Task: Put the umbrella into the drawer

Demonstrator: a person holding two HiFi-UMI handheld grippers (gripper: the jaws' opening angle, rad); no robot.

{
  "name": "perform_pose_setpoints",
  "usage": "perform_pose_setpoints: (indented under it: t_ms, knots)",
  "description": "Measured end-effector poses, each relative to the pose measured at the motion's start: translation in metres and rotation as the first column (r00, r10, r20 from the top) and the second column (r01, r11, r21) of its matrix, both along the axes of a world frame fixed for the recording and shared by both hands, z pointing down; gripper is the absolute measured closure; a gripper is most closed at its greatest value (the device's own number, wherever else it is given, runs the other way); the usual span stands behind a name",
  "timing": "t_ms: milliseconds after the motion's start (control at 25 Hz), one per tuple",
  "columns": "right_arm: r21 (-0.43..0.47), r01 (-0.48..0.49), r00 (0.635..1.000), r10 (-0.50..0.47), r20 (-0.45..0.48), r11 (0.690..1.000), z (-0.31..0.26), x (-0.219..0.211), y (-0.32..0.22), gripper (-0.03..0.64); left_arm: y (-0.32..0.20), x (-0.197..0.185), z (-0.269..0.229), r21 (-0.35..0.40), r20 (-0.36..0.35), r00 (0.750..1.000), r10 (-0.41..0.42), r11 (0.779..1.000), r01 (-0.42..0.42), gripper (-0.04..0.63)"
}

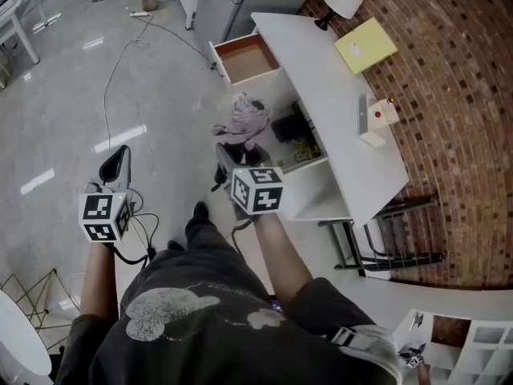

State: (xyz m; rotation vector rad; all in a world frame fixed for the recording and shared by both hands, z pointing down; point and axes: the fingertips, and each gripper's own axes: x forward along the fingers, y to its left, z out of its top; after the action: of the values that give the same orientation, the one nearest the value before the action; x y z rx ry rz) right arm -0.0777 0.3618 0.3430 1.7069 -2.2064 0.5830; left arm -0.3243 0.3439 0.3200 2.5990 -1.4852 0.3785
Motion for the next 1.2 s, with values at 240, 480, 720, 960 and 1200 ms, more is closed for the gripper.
perform_pose_setpoints:
  t_ms: [240,480,720,960,1200]
  knots:
    - [-0.037,0.011,1.0,-0.011,0.001,0.999,0.017,-0.013,0.001,0.373,0.008,-0.027,0.021,-0.047,-0.004,0.999,-0.046,0.998,0.046,0.586]
    - [-0.055,-0.014,1.0,0.015,0.023,0.998,0.028,-0.006,-0.015,0.373,-0.004,-0.035,0.032,-0.066,-0.007,0.998,-0.065,0.996,0.064,0.586]
    - [-0.061,-0.032,0.997,0.036,0.067,0.998,0.04,0.012,-0.076,0.371,-0.06,-0.019,0.012,-0.029,0.039,0.998,-0.05,0.998,0.051,0.586]
    - [-0.109,-0.025,0.996,0.035,0.088,0.994,0.067,0.04,-0.167,0.371,-0.15,0.009,0.016,-0.053,0.068,0.996,-0.064,0.996,0.068,0.586]
    - [-0.129,-0.02,0.995,0.032,0.092,0.991,0.075,0.083,-0.251,0.371,-0.234,0.054,0.022,-0.087,0.082,0.995,-0.06,0.994,0.067,0.586]
